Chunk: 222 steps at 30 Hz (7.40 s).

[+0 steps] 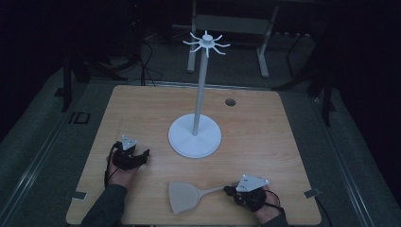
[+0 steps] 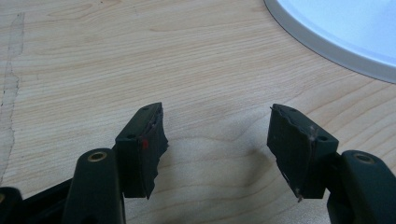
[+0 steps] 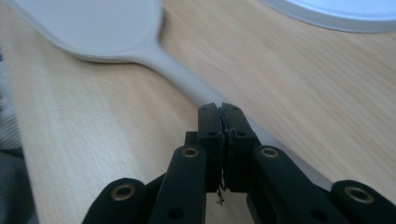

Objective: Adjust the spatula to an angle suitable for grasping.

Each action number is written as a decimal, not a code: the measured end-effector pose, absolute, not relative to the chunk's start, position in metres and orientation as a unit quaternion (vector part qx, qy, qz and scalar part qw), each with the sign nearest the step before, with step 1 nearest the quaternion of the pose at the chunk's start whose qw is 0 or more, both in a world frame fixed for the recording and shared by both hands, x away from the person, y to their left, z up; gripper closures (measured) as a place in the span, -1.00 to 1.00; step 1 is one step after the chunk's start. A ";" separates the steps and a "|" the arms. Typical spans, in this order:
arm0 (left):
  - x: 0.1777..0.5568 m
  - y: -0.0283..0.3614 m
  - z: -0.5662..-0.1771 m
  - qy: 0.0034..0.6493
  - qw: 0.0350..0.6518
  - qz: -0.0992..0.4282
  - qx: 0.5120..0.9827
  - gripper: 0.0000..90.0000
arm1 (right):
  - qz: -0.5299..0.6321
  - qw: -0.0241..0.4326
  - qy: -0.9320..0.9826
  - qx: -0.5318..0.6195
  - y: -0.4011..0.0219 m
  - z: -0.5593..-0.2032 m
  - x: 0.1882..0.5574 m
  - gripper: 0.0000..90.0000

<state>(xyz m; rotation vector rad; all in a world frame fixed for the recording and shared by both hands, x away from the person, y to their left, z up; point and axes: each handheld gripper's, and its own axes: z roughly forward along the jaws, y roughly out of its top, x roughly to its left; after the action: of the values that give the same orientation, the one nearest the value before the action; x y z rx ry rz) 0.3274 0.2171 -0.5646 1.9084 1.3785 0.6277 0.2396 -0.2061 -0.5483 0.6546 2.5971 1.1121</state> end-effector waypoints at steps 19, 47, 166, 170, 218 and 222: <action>0.327 0.217 -0.565 0.531 0.345 0.242 0.735 -0.18 | 0.375 0.107 0.905 0.170 -0.156 -0.557 0.238 0.94; 0.327 0.219 -0.565 0.532 0.351 0.239 0.733 -0.18 | 0.391 0.116 0.894 0.186 -0.104 -0.552 0.291 0.88; 0.339 0.127 -0.458 0.229 0.269 0.123 0.927 0.07 | 0.431 0.201 0.768 0.430 -0.262 -0.531 0.263 0.14; 0.341 0.118 -0.462 0.219 0.255 0.114 0.935 0.08 | 0.443 0.206 0.754 0.439 -0.270 -0.533 0.263 0.14; 0.346 0.066 -0.511 0.144 0.093 0.029 0.985 0.51 | 0.476 0.238 0.705 0.470 -0.293 -0.530 0.261 0.09; 0.346 0.064 -0.513 0.144 0.093 0.024 0.985 0.54 | 0.476 0.238 0.705 0.470 -0.293 -0.530 0.261 0.09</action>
<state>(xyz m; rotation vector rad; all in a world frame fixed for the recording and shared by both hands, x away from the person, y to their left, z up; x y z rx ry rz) 0.3461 0.0645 -0.5128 2.9244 0.4269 0.0721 0.2610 -0.2934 -0.5301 1.2866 1.9304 1.3032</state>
